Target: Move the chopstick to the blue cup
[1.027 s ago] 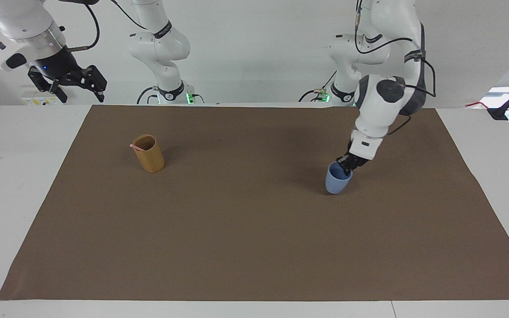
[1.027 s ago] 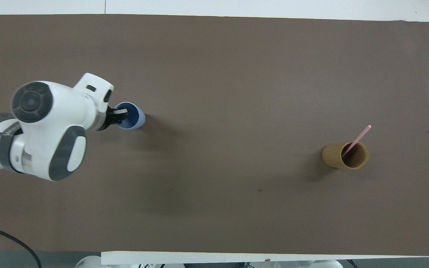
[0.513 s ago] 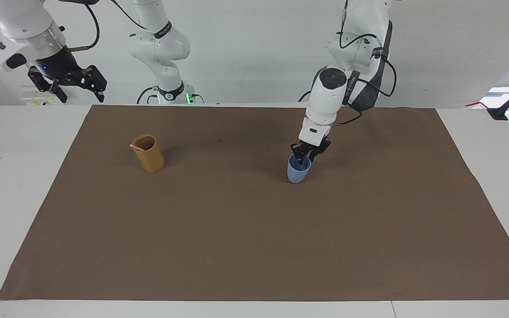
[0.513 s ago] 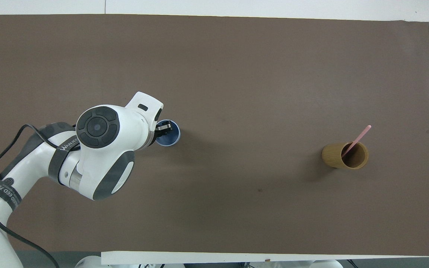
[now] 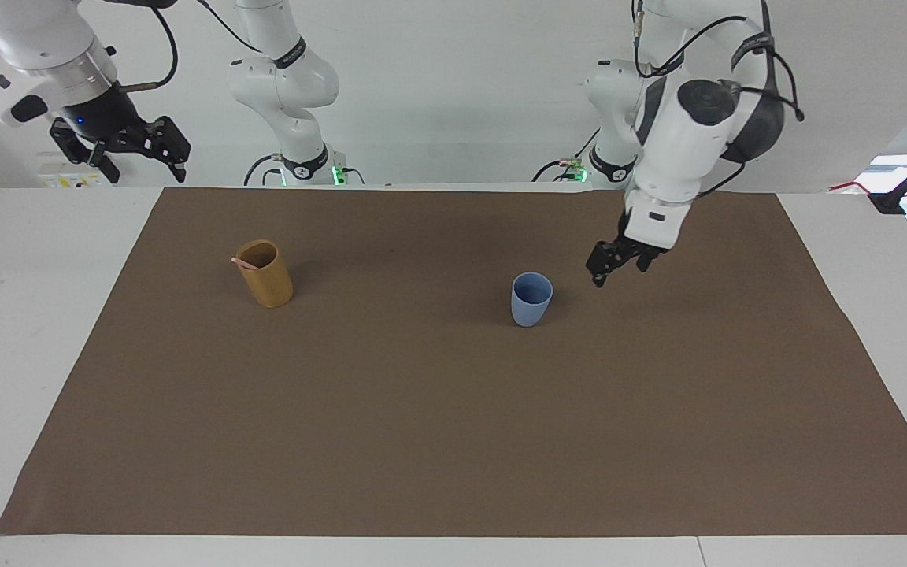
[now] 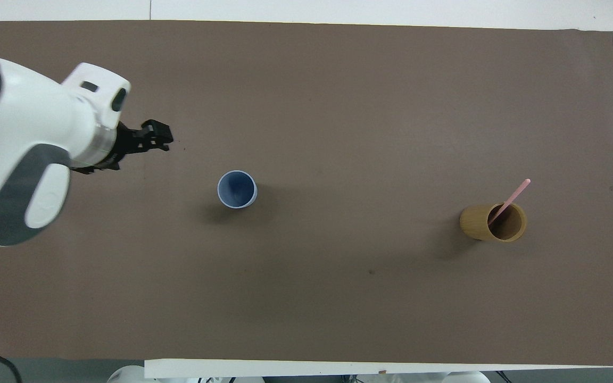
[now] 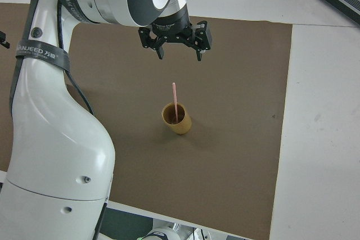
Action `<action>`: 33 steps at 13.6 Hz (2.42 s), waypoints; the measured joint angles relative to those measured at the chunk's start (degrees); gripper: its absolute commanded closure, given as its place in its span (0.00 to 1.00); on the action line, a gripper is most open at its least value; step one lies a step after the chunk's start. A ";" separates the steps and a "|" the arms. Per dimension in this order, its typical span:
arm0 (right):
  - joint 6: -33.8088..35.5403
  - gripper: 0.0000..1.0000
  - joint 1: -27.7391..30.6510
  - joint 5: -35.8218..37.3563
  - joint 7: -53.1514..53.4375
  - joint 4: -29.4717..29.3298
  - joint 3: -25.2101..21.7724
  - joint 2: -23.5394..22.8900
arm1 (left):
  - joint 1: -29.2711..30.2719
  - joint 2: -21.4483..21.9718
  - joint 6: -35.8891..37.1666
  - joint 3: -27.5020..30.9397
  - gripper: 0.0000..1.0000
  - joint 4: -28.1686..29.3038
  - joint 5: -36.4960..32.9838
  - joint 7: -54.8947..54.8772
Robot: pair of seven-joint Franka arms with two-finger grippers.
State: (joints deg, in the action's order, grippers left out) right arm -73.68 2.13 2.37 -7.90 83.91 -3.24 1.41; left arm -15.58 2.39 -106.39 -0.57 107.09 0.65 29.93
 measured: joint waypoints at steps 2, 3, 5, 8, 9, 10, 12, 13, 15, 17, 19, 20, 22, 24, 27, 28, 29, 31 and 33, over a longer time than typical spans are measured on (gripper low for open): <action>1.51 0.00 -0.30 0.00 -0.56 0.03 0.12 0.59 | 9.44 1.29 8.16 0.29 0.00 -4.67 0.00 -13.30; 1.45 0.00 -0.31 -0.02 -2.01 0.54 0.13 1.06 | 13.54 1.51 10.94 0.41 0.00 -6.73 0.02 -19.38; -4.57 0.00 -0.47 -1.85 -4.66 4.76 0.29 2.66 | 17.34 1.54 12.41 0.46 0.00 -7.94 0.08 -25.44; -14.07 0.00 -0.57 -6.22 -4.91 13.98 0.47 4.25 | 17.16 1.12 12.43 -0.70 0.00 -7.88 0.08 -25.79; -16.66 0.00 -0.57 -6.47 -4.93 16.47 0.47 4.22 | 17.07 1.07 12.43 -0.92 0.00 -7.88 0.08 -25.79; -19.14 0.00 -0.59 -6.77 -4.94 18.94 0.47 4.16 | 17.03 1.06 12.43 -0.95 0.00 -7.89 0.08 -25.79; -24.07 0.00 -1.40 -7.51 -5.07 23.49 0.45 3.98 | 17.03 1.06 12.43 -0.88 0.00 -7.88 0.08 -25.79; -26.57 0.00 -2.34 -7.64 -5.08 25.61 0.47 3.86 | 17.03 1.06 12.43 -0.88 0.00 -7.89 0.08 -25.79; -29.51 0.01 -3.69 -7.64 -5.62 29.60 0.53 3.67 | 17.03 1.06 12.43 -0.88 0.00 -7.88 0.08 -25.79; -30.37 0.04 -3.66 -7.64 -7.46 32.09 0.40 3.67 | 17.03 1.06 12.43 -0.88 0.00 -7.89 0.08 -25.79; -31.01 0.09 -3.17 -7.64 -8.81 33.48 0.30 3.69 | 17.03 1.06 12.43 -0.88 0.00 -7.89 0.08 -25.79; -32.29 0.13 -2.95 -7.64 -9.55 34.47 0.19 3.70 | 17.03 1.06 12.43 -0.88 0.00 -7.89 0.08 -25.79; -34.93 0.24 -2.36 -7.64 -10.50 36.54 0.13 3.70 | 17.03 1.06 12.43 -0.88 0.00 -7.88 0.08 -25.79; -35.62 0.35 -2.26 -7.63 -10.63 37.31 0.08 3.71 | 17.03 1.06 12.43 -0.88 0.00 -7.89 0.08 -25.79; -35.62 0.49 -2.26 -7.62 -10.64 37.37 0.09 3.72 | 17.03 1.06 12.43 -0.88 0.00 -7.88 0.08 -25.79; -35.62 0.52 -2.26 -7.62 -10.64 37.39 0.09 3.73 | 17.03 1.06 12.43 -0.88 0.00 -7.89 0.08 -25.79; -35.62 0.56 -2.26 -7.60 -10.65 37.42 0.09 3.73 | 17.03 1.06 12.43 -0.88 0.00 -7.88 0.08 -25.79; -35.60 0.66 -2.23 -7.58 -10.65 37.49 0.08 3.73 | 17.03 1.06 12.43 -0.88 0.00 -7.89 0.08 -25.79; -35.59 0.78 -1.99 -7.57 -10.65 37.51 0.08 3.73 | 17.03 1.06 12.43 -0.88 0.00 -7.89 0.08 -25.79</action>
State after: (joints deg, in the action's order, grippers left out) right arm -109.27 0.14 -5.21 -18.56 121.42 -3.16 5.14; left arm 1.45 3.45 -93.96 -1.45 99.21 0.73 4.14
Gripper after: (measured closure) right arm 0.656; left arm 0.000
